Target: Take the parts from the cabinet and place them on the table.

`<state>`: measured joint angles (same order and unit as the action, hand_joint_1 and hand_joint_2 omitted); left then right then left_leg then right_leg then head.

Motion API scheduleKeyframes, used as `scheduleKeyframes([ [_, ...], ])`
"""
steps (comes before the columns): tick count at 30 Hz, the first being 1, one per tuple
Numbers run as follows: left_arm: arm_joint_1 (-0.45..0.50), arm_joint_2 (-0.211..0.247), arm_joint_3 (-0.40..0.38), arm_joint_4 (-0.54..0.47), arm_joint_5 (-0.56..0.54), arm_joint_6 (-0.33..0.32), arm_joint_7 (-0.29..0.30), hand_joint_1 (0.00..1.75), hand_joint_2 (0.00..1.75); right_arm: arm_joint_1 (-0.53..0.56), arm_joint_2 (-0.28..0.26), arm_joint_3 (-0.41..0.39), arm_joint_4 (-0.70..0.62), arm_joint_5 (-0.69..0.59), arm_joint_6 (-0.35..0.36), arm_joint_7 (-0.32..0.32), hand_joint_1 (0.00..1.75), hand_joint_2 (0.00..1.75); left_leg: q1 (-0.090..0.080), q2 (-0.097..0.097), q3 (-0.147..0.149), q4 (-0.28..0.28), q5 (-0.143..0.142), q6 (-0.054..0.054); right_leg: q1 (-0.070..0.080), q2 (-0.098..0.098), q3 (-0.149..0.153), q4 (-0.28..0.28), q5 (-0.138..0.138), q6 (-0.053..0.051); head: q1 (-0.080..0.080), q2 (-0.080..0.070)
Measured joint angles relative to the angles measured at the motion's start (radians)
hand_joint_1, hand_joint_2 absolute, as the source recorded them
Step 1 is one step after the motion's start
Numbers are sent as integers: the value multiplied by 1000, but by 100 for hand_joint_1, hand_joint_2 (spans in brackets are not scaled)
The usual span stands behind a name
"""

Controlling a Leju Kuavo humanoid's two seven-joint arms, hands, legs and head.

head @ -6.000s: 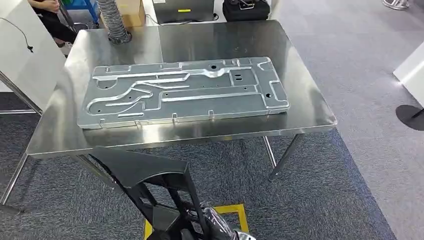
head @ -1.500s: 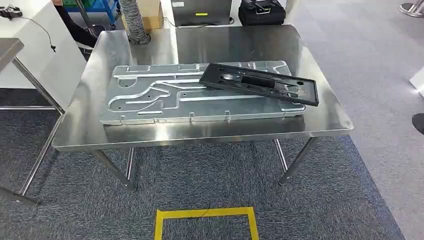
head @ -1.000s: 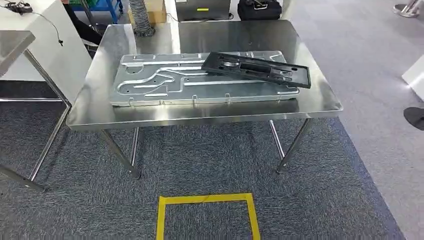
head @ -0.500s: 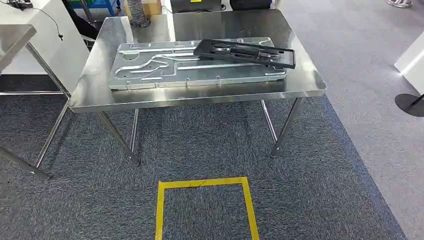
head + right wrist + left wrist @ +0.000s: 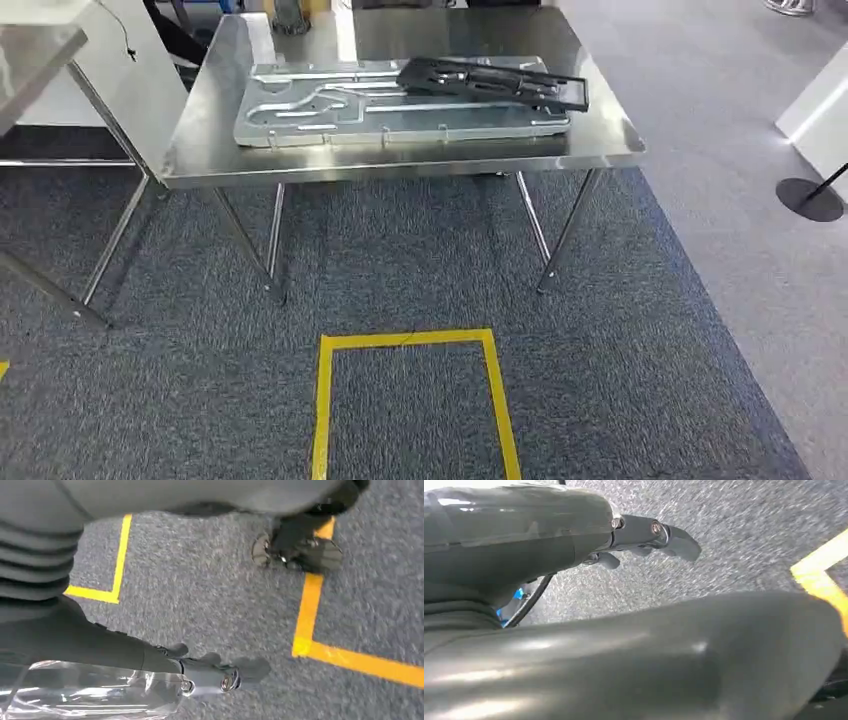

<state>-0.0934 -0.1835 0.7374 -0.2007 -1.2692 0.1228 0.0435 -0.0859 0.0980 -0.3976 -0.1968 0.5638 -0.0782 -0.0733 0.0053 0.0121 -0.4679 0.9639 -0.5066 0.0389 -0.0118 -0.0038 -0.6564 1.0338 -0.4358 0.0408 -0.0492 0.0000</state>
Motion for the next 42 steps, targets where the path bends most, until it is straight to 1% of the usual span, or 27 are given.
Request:
scheduleKeyframes([
  [1,0,0,0,0,0,-1,0,0,0,-1,1,5,0,4,1,3,0,0,-1,1,-13,0,11,4,-2,0,-17,63,-67,4,0,0],
  [2,0,0,0,0,0,-1,0,0,0,-4,2,10,0,7,3,8,0,175,-3,1,-27,1,23,6,-2,0,-37,144,-126,8,0,0],
  [3,1,0,0,0,0,-1,0,0,0,-7,3,13,0,10,5,9,0,175,-5,2,-43,2,35,6,-2,0,-53,226,-164,11,0,0],
  [5,0,0,0,0,-1,-1,-3,0,0,-11,6,20,0,16,6,15,0,175,-6,3,-75,10,56,3,-3,0,-39,279,-139,13,0,0],
  [7,-1,0,0,0,-2,-1,-7,0,0,-14,6,24,0,17,5,22,0,175,-6,3,-105,20,69,-1,-2,0,40,190,-72,8,0,0],
  [8,-2,0,-1,0,-5,-1,-8,0,0,-18,6,26,0,19,5,27,0,175,-6,2,-121,30,75,-5,-2,0,117,83,-44,2,0,0],
  [10,-4,-1,-4,0,-6,-1,-10,0,0,-25,7,29,0,19,5,28,0,175,-10,3,-136,39,85,-14,7,1,203,-65,-91,-11,0,0],
  [13,-10,-3,-7,0,-7,-1,-11,0,0,-29,10,33,0,23,4,39,0,175,-6,5,-145,34,114,-31,14,1,189,-70,-82,-28,0,0],
  [14,-10,-3,-7,0,-7,-1,-11,0,0,-28,11,33,2,23,4,45,0,175,-9,5,-151,35,113,-37,0,-3,184,-83,-68,-39,0,0],
  [17,-10,-3,-8,0,-8,-2,-14,0,0,-30,17,33,2,23,2,51,0,175,-1,-3,-193,181,-51,-50,5,-7,148,-79,-37,-57,0,0],
  [19,-13,-3,-8,0,-8,-3,-24,0,0,-30,19,33,2,24,-1,57,0,175,0,-3,-223,326,-104,-57,7,-7,119,-75,-23,-57,0,0],
  [20,-13,-3,-8,0,-8,-3,-25,0,0,-30,19,33,2,26,-2,59,0,175,1,-3,-220,354,-81,-58,7,-8,105,-71,-15,-56,0,0],
  [22,-13,-3,-8,0,-7,-3,-25,0,0,-30,20,33,2,32,-4,63,0,175,2,-3,-160,295,5,-57,6,-8,79,-61,-1,-51,0,0],
  [23,-14,-3,-8,0,-6,0,-23,0,175,-30,22,33,2,35,-4,66,0,175,3,-3,-101,212,29,-53,6,-7,68,-54,5,-48,0,0],
  [25,-19,-3,-8,0,-6,6,-19,0,175,-31,25,34,2,37,-5,72,0,175,-3,-4,14,38,-14,-44,11,-6,53,-40,13,-38,0,0],
  [27,-22,-3,-8,0,-6,8,-19,0,175,-35,26,34,2,39,-6,81,0,175,-4,-5,14,8,-33,-32,11,-7,46,-37,27,-25,0,0],
  [28,-21,-4,-8,0,-6,8,-19,0,0,-37,26,34,2,42,-7,87,0,175,-5,-6,11,9,-29,-25,9,-8,45,-40,33,-18,0,0],
  [30,-18,-5,-8,0,-6,10,-19,0,0,-38,26,34,2,44,-10,101,0,175,0,-2,4,3,-12,-6,5,-4,35,-18,15,-7,0,0],
  [31,-20,-6,-8,0,-6,14,-18,0,175,-39,26,34,2,45,-10,103,0,175,0,-1,-3,3,-6,2,5,-4,17,31,-30,-1,0,0],
  [34,-20,-9,-8,0,-7,18,-13,0,175,-43,26,34,2,50,-3,104,0,175,-5,3,-27,6,12,6,3,-4,-65,267,-155,12,0,0],
  [35,-20,-9,-8,0,-8,18,-13,0,175,-44,27,34,2,52,-3,106,0,175,-6,3,-34,7,17,6,3,-4,-63,286,-158,12,0,0],
  [37,-20,-10,-8,0,-7,16,-14,0,175,-45,27,35,2,54,0,107,0,175,-6,1,-44,11,22,4,3,-4,18,180,-105,6,0,0],
  [38,-21,-11,-8,0,-6,14,-17,0,0,-43,27,35,3,55,2,110,0,175,-7,-1,-43,14,24,2,3,-4,78,83,-68,0,0,0],
  [39,-21,-12,-8,0,-6,13,-21,0,0,-42,27,36,3,55,6,110,0,175,-8,-1,-44,17,25,1,6,-4,135,-14,-40,-10,0,0],
  [40,-21,-16,-8,0,-6,11,-23,0,0,-45,27,36,3,55,9,108,0,0,-14,1,-50,21,26,-5,12,-4,152,-52,-58,-21,0,0],
  [41,-23,-16,-8,0,-6,10,-26,0,175,-46,28,38,3,55,14,104,0,0,-13,2,-57,23,29,-10,14,-4,145,-53,-51,-26,0,0],
  [42,-26,-16,-8,0,-6,8,-27,0,175,-44,28,40,3,55,17,100,0,0,-11,3,-59,23,31,-14,17,-3,140,-52,-50,-28,0,0],
])
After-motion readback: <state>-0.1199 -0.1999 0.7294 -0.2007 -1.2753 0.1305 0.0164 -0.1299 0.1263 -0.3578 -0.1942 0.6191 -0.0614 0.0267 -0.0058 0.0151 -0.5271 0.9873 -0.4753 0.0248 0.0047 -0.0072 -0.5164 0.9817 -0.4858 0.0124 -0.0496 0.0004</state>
